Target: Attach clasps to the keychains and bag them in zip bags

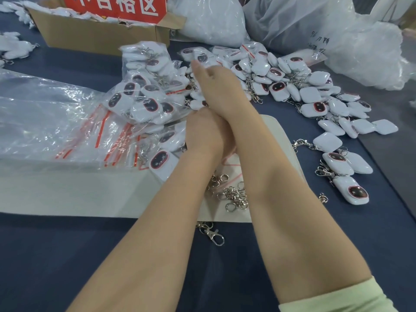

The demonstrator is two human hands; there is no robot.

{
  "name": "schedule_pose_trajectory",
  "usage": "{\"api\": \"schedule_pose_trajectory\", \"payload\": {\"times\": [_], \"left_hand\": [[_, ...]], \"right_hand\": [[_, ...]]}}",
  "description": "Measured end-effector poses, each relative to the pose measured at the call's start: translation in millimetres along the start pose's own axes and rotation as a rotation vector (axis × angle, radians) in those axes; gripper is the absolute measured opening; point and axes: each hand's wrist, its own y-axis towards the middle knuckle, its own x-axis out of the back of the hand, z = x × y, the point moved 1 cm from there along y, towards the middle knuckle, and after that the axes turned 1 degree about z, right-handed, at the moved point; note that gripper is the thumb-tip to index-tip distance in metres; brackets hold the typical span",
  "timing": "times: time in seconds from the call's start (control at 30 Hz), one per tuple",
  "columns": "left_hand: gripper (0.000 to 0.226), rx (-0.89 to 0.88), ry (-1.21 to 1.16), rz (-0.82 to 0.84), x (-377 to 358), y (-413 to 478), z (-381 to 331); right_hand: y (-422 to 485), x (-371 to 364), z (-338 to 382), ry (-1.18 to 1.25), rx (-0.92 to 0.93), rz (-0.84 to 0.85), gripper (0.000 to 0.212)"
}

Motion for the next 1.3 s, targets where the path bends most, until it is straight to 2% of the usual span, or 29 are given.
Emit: {"api": "schedule_pose_trajectory", "payload": {"times": [0.1,0.17,0.23,0.33,0.43,0.53,0.6,0.77,1.0,1.3], "left_hand": [[0.011,0.054,-0.249,-0.176,2.8,-1.3,-0.1],[0.029,0.028,-0.261,-0.207,0.3,-1.1,0.0],[0.032,0.007,-0.275,-0.205,-1.8,0.6,0.6],[0.033,0.018,-0.296,-0.209,-3.8,2.6,2.3],[0.031,0.011,-0.307,-0.224,-3.9,2.5,1.8],[0.03,0.01,-0.332,-0.227,-3.2,2.6,2.8],[0.031,0.012,-0.343,-0.222,-3.2,2.4,2.6],[0.031,0.004,-0.341,-0.225,-4.0,3.1,2.6],[0.03,0.005,-0.333,-0.239,-4.9,3.3,2.8],[0.03,0.01,-0.344,-0.225,-5.4,3.3,2.7]], "right_hand": [[-1.2,11.4,-17.9,0.362,-0.121,-0.334,0.019],[-2.5,19.7,-34.3,0.683,-0.285,-0.427,0.028],[-4.6,25.0,-52.4,0.94,-0.376,-0.422,0.039],[-7.0,26.5,-73.3,0.937,-0.465,-0.411,0.038],[-7.0,21.4,-75.0,1.003,-0.428,-0.387,0.014],[-7.1,15.3,-72.3,1.098,-0.405,-0.353,0.041],[-6.6,14.6,-74.7,1.045,-0.396,-0.33,0.042],[-6.0,14.2,-76.5,1.263,-0.354,-0.282,0.015],[-9.4,12.2,-76.3,1.022,-0.199,-0.216,0.006],[-9.6,10.4,-71.8,1.11,-0.246,-0.21,0.012]]}}
